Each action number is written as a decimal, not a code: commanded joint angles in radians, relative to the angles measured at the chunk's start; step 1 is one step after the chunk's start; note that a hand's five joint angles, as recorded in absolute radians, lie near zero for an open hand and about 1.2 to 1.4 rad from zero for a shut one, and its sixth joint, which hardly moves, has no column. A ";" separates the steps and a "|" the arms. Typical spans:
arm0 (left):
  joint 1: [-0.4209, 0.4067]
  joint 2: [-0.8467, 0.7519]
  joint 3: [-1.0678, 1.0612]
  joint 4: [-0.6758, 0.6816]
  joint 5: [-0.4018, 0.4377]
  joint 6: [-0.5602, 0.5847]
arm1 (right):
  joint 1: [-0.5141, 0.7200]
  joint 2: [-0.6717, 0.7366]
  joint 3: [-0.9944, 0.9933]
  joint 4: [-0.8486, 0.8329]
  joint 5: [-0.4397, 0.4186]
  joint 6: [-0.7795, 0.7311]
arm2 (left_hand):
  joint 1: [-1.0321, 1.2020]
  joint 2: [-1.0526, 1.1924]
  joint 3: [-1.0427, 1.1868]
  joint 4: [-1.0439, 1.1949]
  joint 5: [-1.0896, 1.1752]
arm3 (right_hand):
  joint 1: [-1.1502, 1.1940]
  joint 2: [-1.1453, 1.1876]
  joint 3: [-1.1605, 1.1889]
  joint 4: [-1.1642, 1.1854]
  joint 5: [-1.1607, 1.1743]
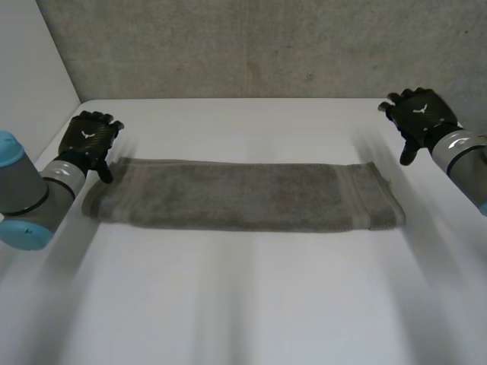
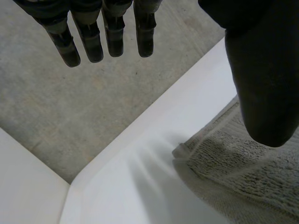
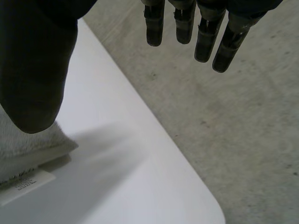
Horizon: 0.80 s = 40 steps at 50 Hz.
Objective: Fold the towel.
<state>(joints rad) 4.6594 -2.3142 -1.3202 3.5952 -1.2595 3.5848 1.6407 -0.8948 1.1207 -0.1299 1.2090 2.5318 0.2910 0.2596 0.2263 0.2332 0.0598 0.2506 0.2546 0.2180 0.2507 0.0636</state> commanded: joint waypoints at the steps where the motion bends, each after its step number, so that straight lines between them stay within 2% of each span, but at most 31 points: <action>1: 0.015 0.133 -0.149 0.014 -0.001 -0.005 | -0.009 -0.208 0.211 -0.014 0.004 0.090 | -0.101 -0.070 -0.052 -0.059 -0.044 | -0.076 -0.080 -0.043 -0.076 -0.064; 3: 0.047 0.218 -0.241 0.011 0.002 -0.006 | -0.012 -0.275 0.324 -0.010 0.001 0.117 | -0.101 -0.070 -0.052 -0.059 -0.044 | -0.076 -0.080 -0.043 -0.076 -0.064; 10: 0.065 0.389 -0.425 -0.003 0.019 -0.014 | -0.012 -0.334 0.522 0.004 -0.008 0.117 | -0.104 -0.073 -0.052 -0.059 -0.047 | -0.054 -0.058 -0.043 -0.076 -0.042; 12: 0.065 0.421 -0.464 -0.004 0.022 -0.029 | -0.013 -0.334 0.553 0.006 -0.009 0.116 | -0.104 -0.073 -0.052 -0.059 -0.047 | 0.002 -0.002 -0.043 -0.076 0.014; 14: 0.064 0.462 -0.519 -0.012 0.020 -0.084 | -0.013 -0.323 0.583 0.003 -0.025 0.111 | -0.101 -0.070 -0.052 -0.059 -0.044 | 0.157 0.153 -0.043 -0.076 0.169; 22: 0.058 0.469 -0.551 -0.049 0.026 -0.202 | -0.041 -0.202 0.559 -0.014 -0.077 0.102 | -0.098 -0.067 -0.052 -0.059 -0.041 | 0.322 0.318 -0.043 -0.076 0.334; 26: 0.061 0.458 -0.551 -0.047 0.026 -0.207 | -0.041 -0.152 0.535 -0.057 -0.075 0.101 | -0.098 -0.067 -0.052 -0.059 -0.041 | 0.453 0.449 -0.043 -0.076 0.466; 35: 0.062 0.458 -0.551 -0.047 0.026 -0.205 | -0.041 -0.075 0.499 -0.094 -0.072 0.104 | -0.101 -0.070 -0.052 -0.059 -0.044 | 0.551 0.547 -0.043 -0.076 0.563; 36: 0.061 0.458 -0.551 -0.047 0.026 -0.205 | -0.042 -0.064 0.489 -0.091 -0.065 0.104 | -0.098 -0.067 -0.052 -0.059 -0.041 | 0.667 0.663 -0.043 -0.076 0.679; 37: 0.061 0.458 -0.551 -0.047 0.026 -0.205 | -0.042 -0.064 0.488 -0.091 -0.065 0.104 | -0.098 -0.067 -0.052 -0.059 -0.041 | 0.668 0.664 -0.043 -0.076 0.681; 39: 0.059 0.452 -0.551 -0.047 0.026 -0.205 | -0.045 -0.064 0.484 -0.094 -0.065 0.104 | -0.101 -0.070 -0.052 -0.059 -0.044 | 1.143 1.139 -0.043 -0.076 1.156; 40: 0.059 0.452 -0.551 -0.047 0.026 -0.205 | -0.045 -0.064 0.484 -0.094 -0.065 0.104 | -0.101 -0.070 -0.052 -0.059 -0.044 | 1.146 1.142 -0.043 -0.076 1.158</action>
<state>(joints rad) 4.7211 -1.8574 -1.8715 3.5476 -1.2332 3.3776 1.5988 -0.9742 1.6209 -0.2248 1.1371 2.6351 0.2844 0.2541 0.2263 0.2332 0.0598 0.9922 0.9978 0.2180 0.2507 0.8082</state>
